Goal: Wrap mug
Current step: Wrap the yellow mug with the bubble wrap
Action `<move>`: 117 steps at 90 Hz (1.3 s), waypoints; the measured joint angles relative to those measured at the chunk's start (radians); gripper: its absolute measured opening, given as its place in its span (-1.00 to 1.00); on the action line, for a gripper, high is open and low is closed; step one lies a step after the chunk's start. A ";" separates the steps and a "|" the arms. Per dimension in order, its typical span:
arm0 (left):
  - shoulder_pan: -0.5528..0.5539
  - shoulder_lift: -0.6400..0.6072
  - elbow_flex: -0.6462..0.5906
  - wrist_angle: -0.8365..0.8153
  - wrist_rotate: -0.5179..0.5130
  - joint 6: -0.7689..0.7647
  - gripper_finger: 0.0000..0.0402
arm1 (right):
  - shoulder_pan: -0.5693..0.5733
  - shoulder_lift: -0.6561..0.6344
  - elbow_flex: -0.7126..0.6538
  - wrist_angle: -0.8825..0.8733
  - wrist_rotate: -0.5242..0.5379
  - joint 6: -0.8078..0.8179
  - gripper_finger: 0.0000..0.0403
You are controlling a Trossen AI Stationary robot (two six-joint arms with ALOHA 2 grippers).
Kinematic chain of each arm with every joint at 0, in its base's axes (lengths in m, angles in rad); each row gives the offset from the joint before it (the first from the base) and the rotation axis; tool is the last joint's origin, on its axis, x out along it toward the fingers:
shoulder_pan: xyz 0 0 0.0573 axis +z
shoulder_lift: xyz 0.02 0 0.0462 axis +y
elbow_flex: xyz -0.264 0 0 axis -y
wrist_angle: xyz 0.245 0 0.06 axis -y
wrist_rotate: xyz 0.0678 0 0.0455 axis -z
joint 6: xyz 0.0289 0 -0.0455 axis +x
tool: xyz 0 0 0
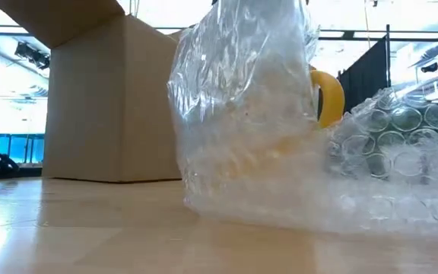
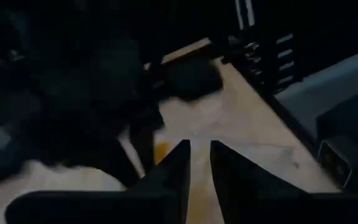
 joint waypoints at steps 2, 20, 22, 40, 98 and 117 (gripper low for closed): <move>-0.002 0.000 0.000 -0.009 -0.001 -0.004 -0.76 | -0.002 0.000 -0.021 0.012 0.000 0.008 -0.90; 0.041 0.007 0.000 -0.039 0.082 -0.069 -0.76 | -0.023 -0.012 -0.204 0.166 -0.055 0.064 -0.90; 0.050 0.012 0.000 -0.040 0.086 -0.074 -0.76 | -0.026 -0.014 -0.216 0.179 -0.067 0.069 -0.90; 0.157 0.081 -0.001 -0.016 0.105 -0.124 -0.76 | -0.035 -0.009 -0.204 0.175 -0.089 0.075 -0.90; 0.244 0.151 0.000 0.041 0.116 -0.157 -0.76 | -0.027 -0.002 0.058 -0.151 0.044 0.038 -0.90; 0.250 0.152 0.000 0.036 0.114 -0.154 -0.76 | -0.014 -0.006 0.207 -0.250 0.038 0.040 -0.90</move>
